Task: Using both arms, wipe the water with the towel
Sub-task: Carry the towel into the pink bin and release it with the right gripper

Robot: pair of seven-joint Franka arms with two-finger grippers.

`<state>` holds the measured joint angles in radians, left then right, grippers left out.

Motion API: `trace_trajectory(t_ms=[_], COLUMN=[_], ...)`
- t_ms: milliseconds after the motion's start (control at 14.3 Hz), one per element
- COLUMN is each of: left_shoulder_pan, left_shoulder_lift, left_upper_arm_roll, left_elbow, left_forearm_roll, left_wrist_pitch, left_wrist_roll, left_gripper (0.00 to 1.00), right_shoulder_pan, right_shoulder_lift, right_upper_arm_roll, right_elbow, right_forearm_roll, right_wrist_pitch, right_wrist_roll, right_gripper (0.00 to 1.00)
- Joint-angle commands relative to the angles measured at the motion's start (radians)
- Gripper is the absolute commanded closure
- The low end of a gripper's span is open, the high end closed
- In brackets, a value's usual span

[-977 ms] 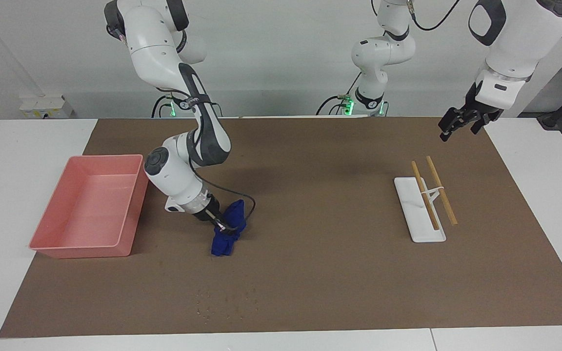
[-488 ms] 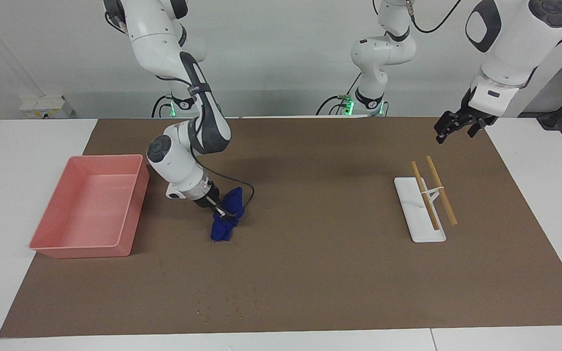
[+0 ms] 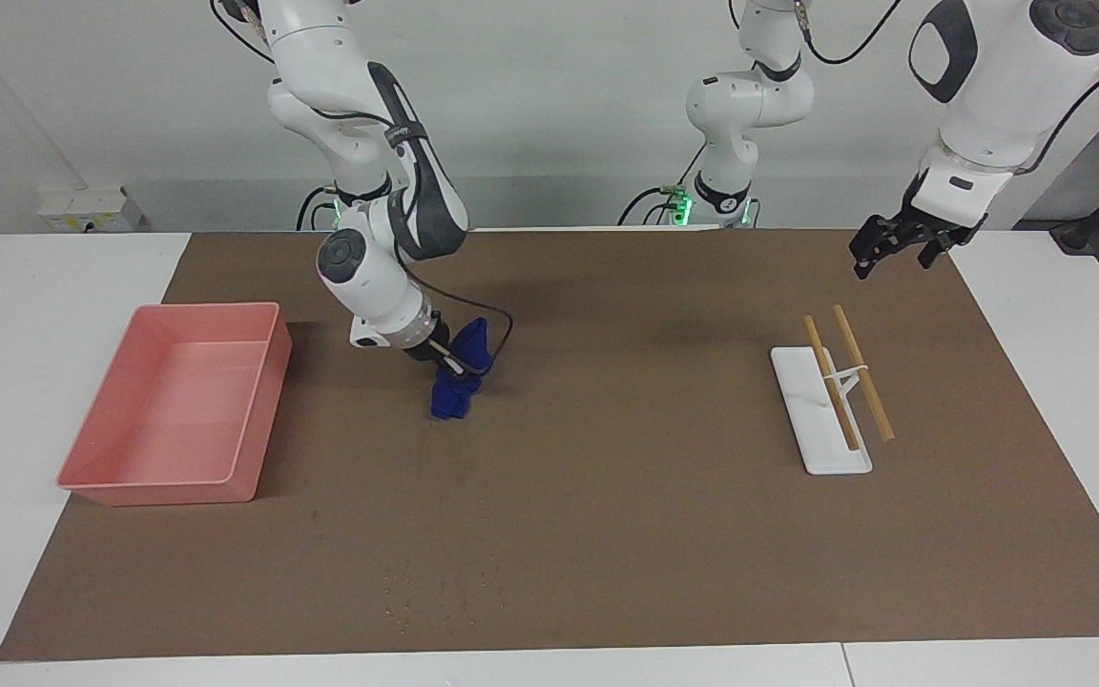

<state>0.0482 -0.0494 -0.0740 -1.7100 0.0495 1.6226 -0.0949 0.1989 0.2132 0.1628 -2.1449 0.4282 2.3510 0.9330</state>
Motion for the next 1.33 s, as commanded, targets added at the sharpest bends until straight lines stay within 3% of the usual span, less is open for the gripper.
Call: trace_trajectory(t_ms=[0, 209, 558, 698, 837, 1116, 1256], left_shoulder_pan=[-0.021, -0.013, -0.021, -0.022, -0.042, -0.028, -0.030], left_shoulder_lift=[-0.007, 0.005, 0.040, 0.037, 0.034, 0.026, 0.025], left_upper_arm_roll=[0.014, 0.017, 0.017, 0.020, 0.025, 0.025, 0.023], left_elbow=[0.000, 0.024, 0.053, 0.046, 0.044, 0.044, 0.043], left_forearm_roll=[0.015, -0.006, -0.010, -0.010, -0.008, -0.011, -0.013], left_wrist_pitch=[-0.007, 0.005, 0.002, -0.009, -0.009, -0.004, 0.000], left_wrist_roll=[0.012, 0.012, 0.011, 0.009, 0.001, 0.003, 0.003], left_gripper=[0.00, 0.00, 0.00, 0.00, 0.00, 0.00, 0.00], right_shoulder_pan=[0.033, 0.005, -0.143, -0.249, -0.366, -0.525, -0.591], right_shoulder_lift=[-0.025, -0.043, -0.210, -0.254, -0.270, -0.262, -0.238], right_upper_arm_roll=[0.006, 0.000, -0.005, -0.008, -0.009, -0.008, -0.008], right_elbow=[-0.017, 0.040, 0.046, 0.046, 0.048, 0.049, 0.048], right_forearm_roll=[0.053, 0.053, 0.034, 0.021, -0.037, -0.286, -0.348], right_wrist_pitch=[0.048, 0.019, -0.077, -0.143, -0.223, -0.245, -0.231], right_wrist_roll=[0.017, 0.010, -0.087, -0.201, -0.387, -0.542, -0.649], right_gripper=[1.00, 1.00, 1.00, 1.00, 1.00, 1.00, 1.00])
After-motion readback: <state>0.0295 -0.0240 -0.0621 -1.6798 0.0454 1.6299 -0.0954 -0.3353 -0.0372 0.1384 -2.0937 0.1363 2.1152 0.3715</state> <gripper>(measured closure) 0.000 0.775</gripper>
